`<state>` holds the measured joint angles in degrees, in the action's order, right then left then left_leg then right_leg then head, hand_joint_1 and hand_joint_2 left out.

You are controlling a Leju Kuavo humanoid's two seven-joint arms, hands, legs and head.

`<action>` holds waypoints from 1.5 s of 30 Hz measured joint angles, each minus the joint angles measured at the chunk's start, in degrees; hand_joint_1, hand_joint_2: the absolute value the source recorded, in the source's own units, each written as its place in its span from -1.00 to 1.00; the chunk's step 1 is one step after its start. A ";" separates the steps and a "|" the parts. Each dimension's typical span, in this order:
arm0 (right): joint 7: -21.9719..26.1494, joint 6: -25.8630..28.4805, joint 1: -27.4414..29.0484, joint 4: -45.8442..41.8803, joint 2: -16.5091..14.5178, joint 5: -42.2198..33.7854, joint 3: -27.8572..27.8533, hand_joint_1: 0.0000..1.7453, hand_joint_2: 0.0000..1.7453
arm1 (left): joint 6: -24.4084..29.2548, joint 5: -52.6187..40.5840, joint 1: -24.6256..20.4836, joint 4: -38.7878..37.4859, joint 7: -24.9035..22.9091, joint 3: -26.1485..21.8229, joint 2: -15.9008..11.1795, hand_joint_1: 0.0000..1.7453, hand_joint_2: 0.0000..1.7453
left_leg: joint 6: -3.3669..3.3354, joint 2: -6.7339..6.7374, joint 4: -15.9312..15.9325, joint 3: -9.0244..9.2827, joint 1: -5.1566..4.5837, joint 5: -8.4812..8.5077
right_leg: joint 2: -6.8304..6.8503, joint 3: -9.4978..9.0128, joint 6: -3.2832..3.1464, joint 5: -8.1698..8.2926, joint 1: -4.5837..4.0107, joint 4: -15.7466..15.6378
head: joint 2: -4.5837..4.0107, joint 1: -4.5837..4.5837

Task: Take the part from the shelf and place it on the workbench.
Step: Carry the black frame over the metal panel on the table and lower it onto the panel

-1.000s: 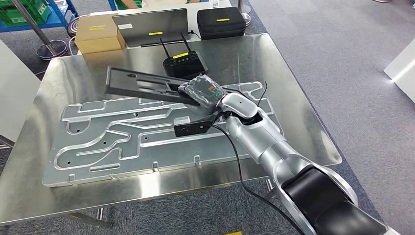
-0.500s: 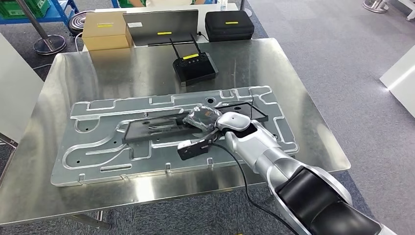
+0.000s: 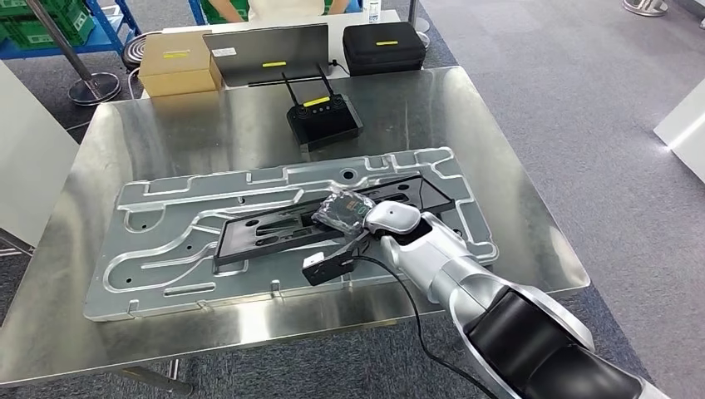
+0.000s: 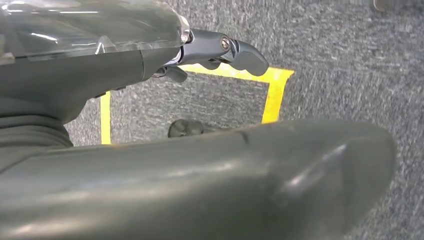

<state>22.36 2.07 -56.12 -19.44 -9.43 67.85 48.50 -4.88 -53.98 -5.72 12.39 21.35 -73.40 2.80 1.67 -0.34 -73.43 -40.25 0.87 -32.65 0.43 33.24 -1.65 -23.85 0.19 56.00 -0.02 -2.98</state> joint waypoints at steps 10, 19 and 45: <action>-0.07 4.06 0.43 1.01 -0.13 -1.79 0.28 -1.00 -1.00 | 0.09 0.66 -0.19 -0.02 0.18 0.00 -0.05 -1.00 -1.00 | -1.70 0.05 15.67 8.15 0.56 6.95 | -0.99 0.73 2.93 -0.77 0.42 1.99 | 0.00 0.01; 2.25 8.94 2.18 1.04 -0.14 -5.24 -2.03 -1.00 -1.00 | 0.37 0.80 -0.20 -0.02 0.58 -0.06 -0.02 -1.00 -1.00 | -2.72 0.00 15.79 7.30 -0.04 7.64 | -0.77 4.11 2.33 -3.22 0.24 9.26 | 0.00 0.01; 16.65 14.11 9.37 -22.88 4.88 -44.50 -17.67 -1.00 -1.00 | 0.91 1.99 0.09 -0.07 -0.26 -0.87 0.02 -1.00 -1.00 | -2.85 -0.11 15.33 6.44 0.16 7.56 | -0.49 7.15 3.23 -8.25 0.05 15.44 | 0.00 0.02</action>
<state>39.01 16.18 -46.75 -42.32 -4.55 23.35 30.82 -3.97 -51.99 -5.64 12.33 21.09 -74.27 2.82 -1.19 -0.45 -58.10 -33.81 1.03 -25.09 -0.06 40.39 1.58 -32.10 0.24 71.44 -0.02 -2.96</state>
